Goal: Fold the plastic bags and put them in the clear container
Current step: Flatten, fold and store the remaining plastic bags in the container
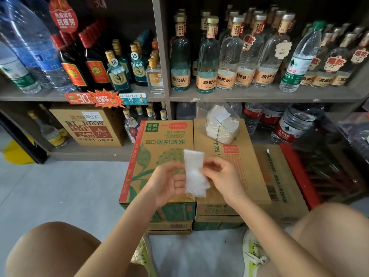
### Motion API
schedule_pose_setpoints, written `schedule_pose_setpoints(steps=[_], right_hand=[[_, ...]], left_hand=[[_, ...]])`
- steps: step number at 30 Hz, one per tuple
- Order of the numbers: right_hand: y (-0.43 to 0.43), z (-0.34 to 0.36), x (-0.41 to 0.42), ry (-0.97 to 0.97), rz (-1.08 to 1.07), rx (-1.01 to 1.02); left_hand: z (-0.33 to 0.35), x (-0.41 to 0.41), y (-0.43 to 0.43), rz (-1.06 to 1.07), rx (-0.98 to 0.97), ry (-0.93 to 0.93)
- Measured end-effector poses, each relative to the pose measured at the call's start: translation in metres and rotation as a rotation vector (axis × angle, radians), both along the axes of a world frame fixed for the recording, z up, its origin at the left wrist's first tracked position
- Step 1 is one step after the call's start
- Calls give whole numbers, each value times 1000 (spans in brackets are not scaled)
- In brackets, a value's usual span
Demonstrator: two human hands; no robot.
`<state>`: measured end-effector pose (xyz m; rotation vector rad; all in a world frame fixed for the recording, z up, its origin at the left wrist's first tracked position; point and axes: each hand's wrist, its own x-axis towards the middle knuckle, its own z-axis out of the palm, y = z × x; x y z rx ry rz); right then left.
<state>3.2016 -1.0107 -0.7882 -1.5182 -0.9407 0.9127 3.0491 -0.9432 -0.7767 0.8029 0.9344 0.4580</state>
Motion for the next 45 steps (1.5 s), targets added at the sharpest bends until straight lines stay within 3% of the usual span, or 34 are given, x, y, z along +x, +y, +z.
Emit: schedule_pose_setpoints(steps=[3,8,13,17,26,32,39,45], right_hand=[[-2,2,4,-17,80,54],[-5,8,9,-98,170,65],[-7,22,18,281,215,-96],[-8,25,18,214,226,-222],[-5,23,2,148,-17,-168],[-5,24,5,191,16,-248],[4,31,24,79,137,-259],[14,28,31,475,15,-193]], left_hand=[[5,-3,1,-36,-54,-2],[8,-2,0,-117,76,48],[13,1,0,-87,320,171],[15,9,-1,13,366,128],[7,28,-2,129,430,146],[12,34,0,216,413,122],[16,34,13,79,490,119],[16,58,22,266,458,69]])
